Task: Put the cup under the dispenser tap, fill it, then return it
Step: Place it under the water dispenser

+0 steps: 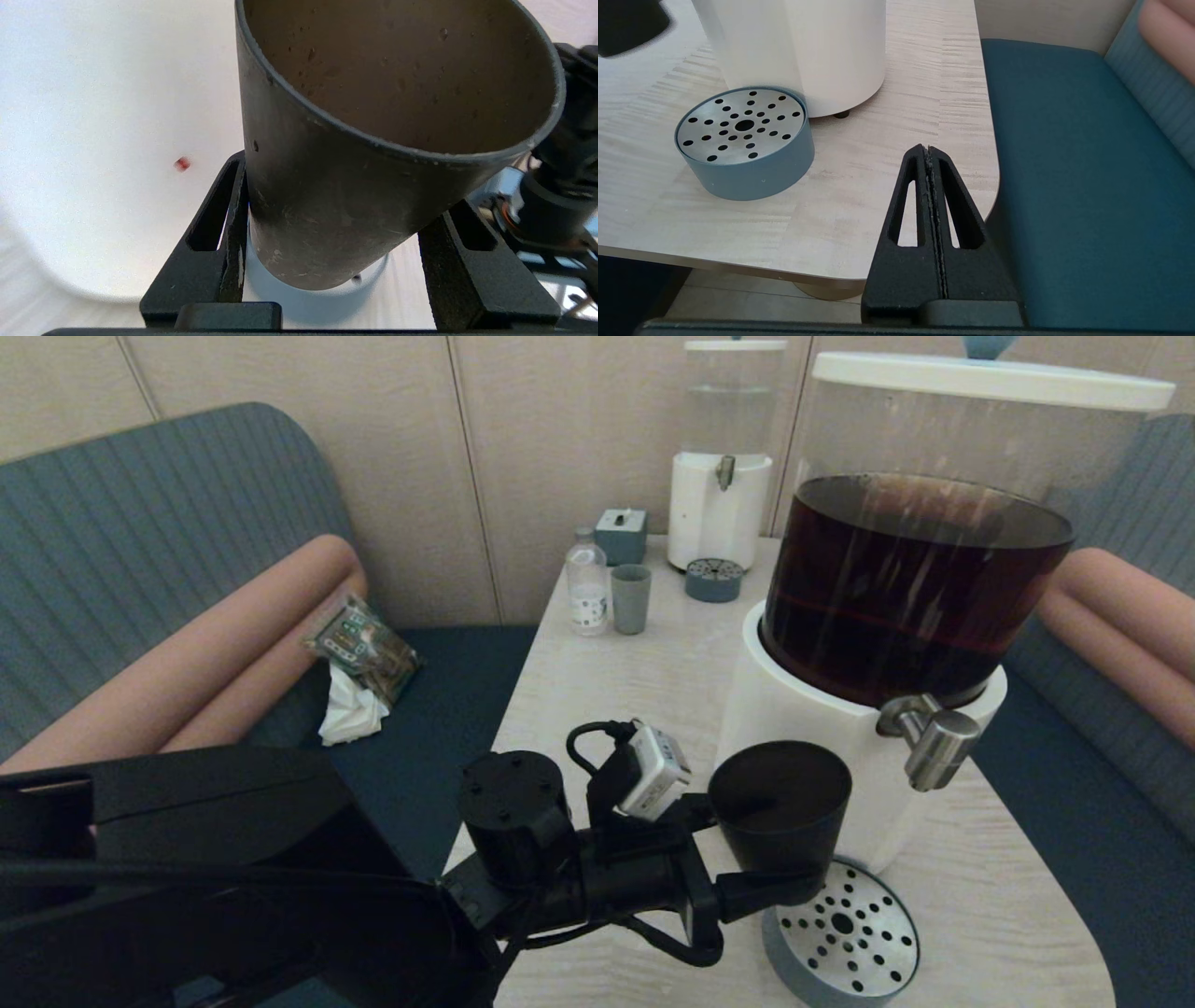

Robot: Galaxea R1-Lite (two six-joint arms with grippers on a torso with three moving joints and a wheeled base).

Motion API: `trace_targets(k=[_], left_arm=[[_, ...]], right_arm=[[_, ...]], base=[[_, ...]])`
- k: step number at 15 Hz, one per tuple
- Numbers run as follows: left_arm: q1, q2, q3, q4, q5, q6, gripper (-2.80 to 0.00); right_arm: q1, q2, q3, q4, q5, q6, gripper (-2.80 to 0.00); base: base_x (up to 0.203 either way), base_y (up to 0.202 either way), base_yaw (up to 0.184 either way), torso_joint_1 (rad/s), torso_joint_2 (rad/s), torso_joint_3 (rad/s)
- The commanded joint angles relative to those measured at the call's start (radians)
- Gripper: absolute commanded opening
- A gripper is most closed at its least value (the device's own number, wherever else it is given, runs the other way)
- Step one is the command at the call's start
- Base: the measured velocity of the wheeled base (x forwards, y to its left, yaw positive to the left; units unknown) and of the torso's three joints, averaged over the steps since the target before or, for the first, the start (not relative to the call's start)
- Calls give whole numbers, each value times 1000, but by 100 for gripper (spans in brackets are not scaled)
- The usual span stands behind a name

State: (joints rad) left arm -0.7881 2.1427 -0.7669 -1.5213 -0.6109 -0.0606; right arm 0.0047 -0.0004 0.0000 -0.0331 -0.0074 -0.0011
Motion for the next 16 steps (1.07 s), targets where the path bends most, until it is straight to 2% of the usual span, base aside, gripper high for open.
trace_targets(k=[1, 9, 16], left_arm=[[-21, 62, -49, -9, 4, -2, -280], [-59, 203, -202, -9, 8, -1, -280], [-72, 255, -221, -9, 10, -2, -280]], right_arm=[[1, -3, 9, -1, 0, 0, -280], [0, -3, 9, -1, 0, 0, -280], [0, -3, 9, -1, 0, 0, -280]], base=[[0, 0, 0, 0, 0, 0], [0, 0, 0, 0, 0, 0], [0, 0, 0, 0, 0, 0]])
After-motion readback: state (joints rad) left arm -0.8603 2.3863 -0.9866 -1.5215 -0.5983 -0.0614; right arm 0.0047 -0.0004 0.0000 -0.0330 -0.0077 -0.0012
